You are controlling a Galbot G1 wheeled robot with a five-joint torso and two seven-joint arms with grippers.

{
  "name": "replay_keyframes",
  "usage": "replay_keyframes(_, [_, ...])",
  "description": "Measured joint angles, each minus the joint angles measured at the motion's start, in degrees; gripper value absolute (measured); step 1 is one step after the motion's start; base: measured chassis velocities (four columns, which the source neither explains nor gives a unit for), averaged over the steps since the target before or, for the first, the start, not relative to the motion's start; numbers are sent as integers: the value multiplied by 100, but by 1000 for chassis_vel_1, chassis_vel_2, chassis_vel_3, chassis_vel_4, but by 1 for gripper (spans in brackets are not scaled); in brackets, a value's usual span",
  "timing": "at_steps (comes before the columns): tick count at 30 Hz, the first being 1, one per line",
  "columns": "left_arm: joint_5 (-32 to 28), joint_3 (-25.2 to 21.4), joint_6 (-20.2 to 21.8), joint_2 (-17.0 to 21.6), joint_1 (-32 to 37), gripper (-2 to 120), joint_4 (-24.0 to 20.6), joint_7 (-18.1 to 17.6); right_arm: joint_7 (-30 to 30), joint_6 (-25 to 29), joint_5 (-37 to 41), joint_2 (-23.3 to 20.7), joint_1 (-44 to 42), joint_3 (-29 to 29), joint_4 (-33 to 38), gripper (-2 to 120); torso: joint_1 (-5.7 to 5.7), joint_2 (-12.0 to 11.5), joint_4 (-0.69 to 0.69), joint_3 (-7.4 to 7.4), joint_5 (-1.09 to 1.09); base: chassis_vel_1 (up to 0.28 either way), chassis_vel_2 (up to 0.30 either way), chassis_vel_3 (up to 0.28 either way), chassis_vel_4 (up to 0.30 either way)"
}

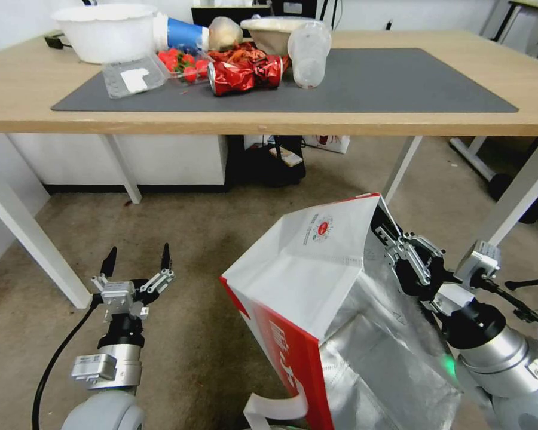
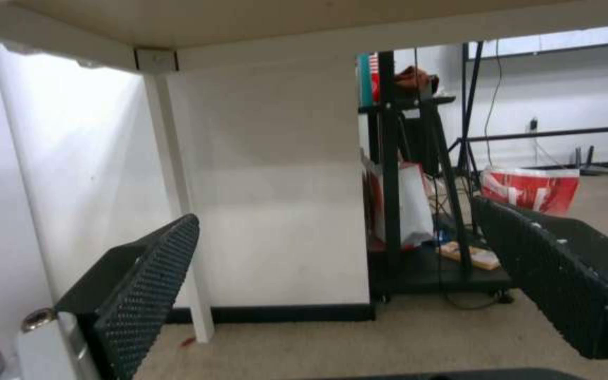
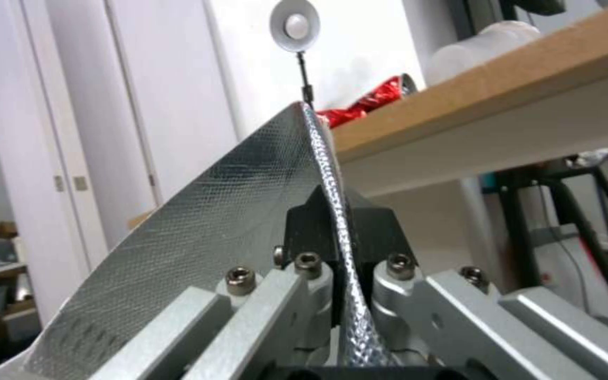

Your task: Pick up the food delivery bag from the floor and place it on the table.

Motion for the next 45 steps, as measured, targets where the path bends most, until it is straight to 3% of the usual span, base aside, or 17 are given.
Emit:
replay_keyframes(5, [25, -58, -110, 17, 6, 98, 32, 181, -68, -139, 358, -113, 15, 130, 107, 0, 0, 0, 0, 0, 0, 0, 0, 0, 0])
replay_keyframes(17, [109, -58, -264, 26, -12, 100, 78, -35, -307, -298, 806, -286, -52, 433, 111, 0, 0, 0, 0, 0, 0, 0, 0, 0, 0])
replay_keyframes(27, [-44, -58, -318, 40, 28, 100, -24, 93, -751, -331, 918, -308, -67, 531, 103, 0, 0, 2, 0, 3, 0, 0, 0, 0, 0])
replay_keyframes(45, [-94, -79, -475, 44, 80, 100, -20, 223, -985, -313, 916, -264, -53, 556, 95, 0, 20, 377, 0, 356, 0, 0, 0, 0, 0])
